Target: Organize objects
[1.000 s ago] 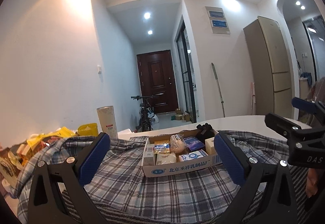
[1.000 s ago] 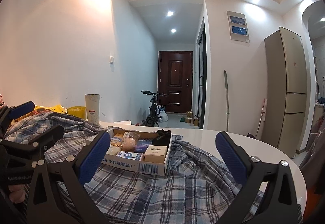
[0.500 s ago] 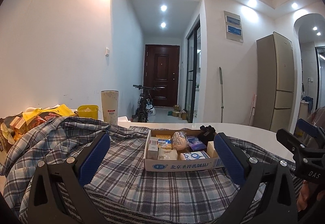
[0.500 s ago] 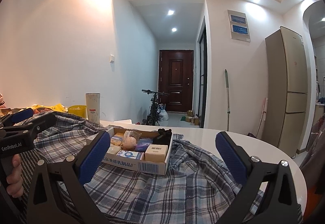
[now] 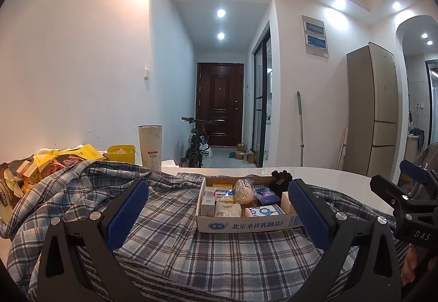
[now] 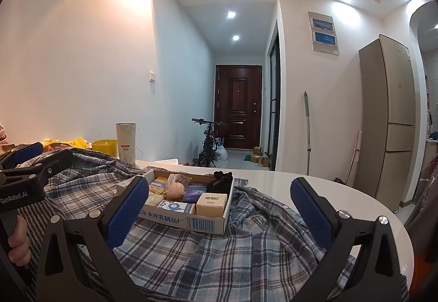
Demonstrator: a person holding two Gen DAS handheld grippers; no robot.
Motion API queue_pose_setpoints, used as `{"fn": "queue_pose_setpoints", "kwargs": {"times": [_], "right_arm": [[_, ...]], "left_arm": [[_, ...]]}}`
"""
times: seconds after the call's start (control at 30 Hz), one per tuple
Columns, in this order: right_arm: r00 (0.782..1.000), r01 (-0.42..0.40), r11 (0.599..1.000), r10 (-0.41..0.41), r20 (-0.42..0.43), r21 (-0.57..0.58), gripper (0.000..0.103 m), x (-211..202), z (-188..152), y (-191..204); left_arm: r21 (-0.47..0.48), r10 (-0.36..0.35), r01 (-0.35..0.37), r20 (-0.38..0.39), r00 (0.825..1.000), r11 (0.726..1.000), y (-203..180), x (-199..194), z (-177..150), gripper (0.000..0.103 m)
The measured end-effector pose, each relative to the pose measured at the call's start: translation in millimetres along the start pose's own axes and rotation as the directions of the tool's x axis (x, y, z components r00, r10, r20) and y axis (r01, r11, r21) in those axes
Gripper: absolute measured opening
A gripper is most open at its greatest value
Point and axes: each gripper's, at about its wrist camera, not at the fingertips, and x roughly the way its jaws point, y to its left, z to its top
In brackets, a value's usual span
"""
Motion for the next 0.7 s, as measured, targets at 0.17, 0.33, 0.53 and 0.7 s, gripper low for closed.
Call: {"fn": "queue_pose_setpoints", "kwargs": {"times": [0.17,0.33,0.53,0.7], "right_arm": [[1.000,0.000,1.000,0.000,0.000,0.000,0.103,0.0,0.2,-0.1],[1.000,0.000,1.000,0.000,0.001,0.000,0.103,-0.1,0.4,-0.2],[1.000,0.000,1.000,0.000,-0.001,0.000,0.103,0.0,0.3,0.1],[1.000,0.000,1.000,0.000,-0.002,0.001,0.103,0.8,-0.5,-0.7]], "left_arm": [[-0.002,-0.001,0.001,-0.005,1.000,1.000,0.9,0.6,0.0,0.103],[0.002,-0.001,0.001,-0.006,1.000,1.000,1.0,1.1,-0.1,0.103],[0.001,-0.001,0.001,-0.005,1.000,1.000,0.7,0.9,0.0,0.103],[0.004,0.000,0.000,-0.007,1.000,1.000,1.5,1.6,-0.2,0.103]]}}
